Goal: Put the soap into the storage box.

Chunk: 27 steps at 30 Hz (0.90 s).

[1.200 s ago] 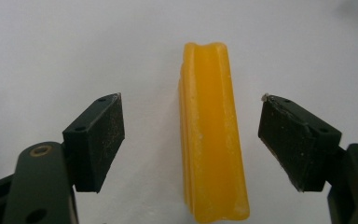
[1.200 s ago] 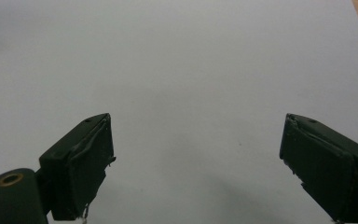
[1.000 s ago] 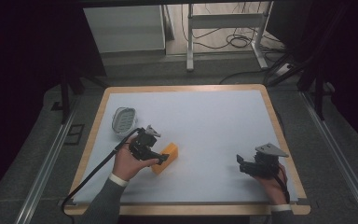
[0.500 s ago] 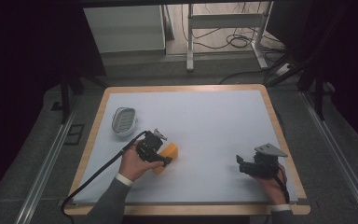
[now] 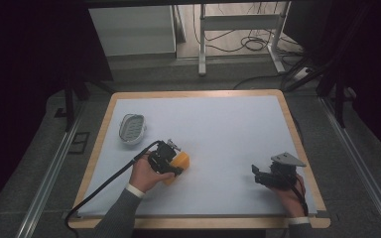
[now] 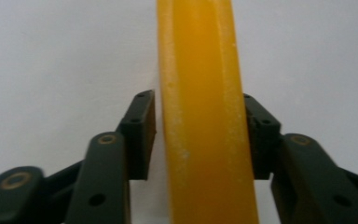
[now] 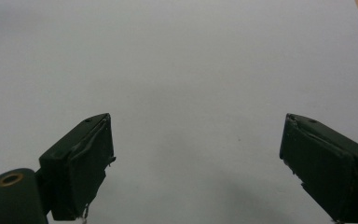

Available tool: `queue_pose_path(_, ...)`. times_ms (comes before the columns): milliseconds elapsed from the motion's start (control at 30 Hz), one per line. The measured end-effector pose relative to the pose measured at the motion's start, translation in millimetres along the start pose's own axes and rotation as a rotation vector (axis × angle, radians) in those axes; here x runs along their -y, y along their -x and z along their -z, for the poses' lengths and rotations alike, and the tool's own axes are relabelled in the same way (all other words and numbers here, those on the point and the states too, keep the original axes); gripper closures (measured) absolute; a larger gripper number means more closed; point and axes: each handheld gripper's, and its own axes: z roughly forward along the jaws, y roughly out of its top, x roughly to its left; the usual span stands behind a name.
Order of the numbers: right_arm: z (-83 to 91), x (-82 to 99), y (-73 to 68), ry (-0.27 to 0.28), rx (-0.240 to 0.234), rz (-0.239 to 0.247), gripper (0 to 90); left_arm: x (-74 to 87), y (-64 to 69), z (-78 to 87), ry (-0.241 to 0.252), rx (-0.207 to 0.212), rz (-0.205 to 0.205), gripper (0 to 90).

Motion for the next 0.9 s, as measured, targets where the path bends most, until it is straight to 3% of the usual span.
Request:
queue_pose_path(133, -0.5, 0.2, 0.4, -0.004, -0.001, -0.001, 9.6, -0.1, -1.7, 2.1, 0.004, -0.019, 0.002, 60.7)
queue_pose_path(667, -0.3, 0.2, 1.4, -0.008, 0.005, -0.009, 9.6, 0.0, -4.5, 4.3, 0.005, 0.01, 0.0, 60.8)
queue_pose_path(900, 0.5, -0.3, 1.9, -0.004, 0.006, -0.008, 9.6, 0.7, -5.0, 12.4, 0.037, 0.005, 0.001, 60.9)
